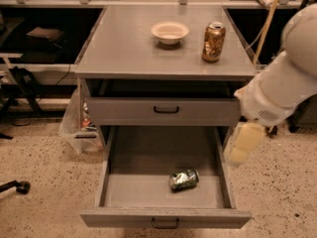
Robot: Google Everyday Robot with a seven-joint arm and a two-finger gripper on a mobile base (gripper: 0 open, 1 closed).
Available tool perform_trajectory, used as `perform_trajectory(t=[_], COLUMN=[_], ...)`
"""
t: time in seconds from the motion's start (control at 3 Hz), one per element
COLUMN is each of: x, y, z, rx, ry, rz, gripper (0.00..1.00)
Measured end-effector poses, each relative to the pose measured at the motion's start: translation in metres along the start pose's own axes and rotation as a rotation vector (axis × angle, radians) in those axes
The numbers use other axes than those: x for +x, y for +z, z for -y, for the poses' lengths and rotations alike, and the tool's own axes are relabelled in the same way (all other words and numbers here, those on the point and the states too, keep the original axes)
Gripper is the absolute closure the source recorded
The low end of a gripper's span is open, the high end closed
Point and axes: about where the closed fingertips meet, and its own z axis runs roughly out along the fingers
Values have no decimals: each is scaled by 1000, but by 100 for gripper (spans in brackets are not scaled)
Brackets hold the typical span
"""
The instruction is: Pick green can from middle drawer and place on counter
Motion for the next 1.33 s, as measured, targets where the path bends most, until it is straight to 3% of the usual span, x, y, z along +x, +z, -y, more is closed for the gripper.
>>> perform_trajectory(t=[0.33,0.67,1.0,1.33], x=[20,20,21,1], y=[90,90,116,146], z=[-1,-1,4,40], rx=[-93,-93,-129,-116], ry=[20,20,31,45], rz=[-20,-20,59,301], gripper=[0,0,0,0])
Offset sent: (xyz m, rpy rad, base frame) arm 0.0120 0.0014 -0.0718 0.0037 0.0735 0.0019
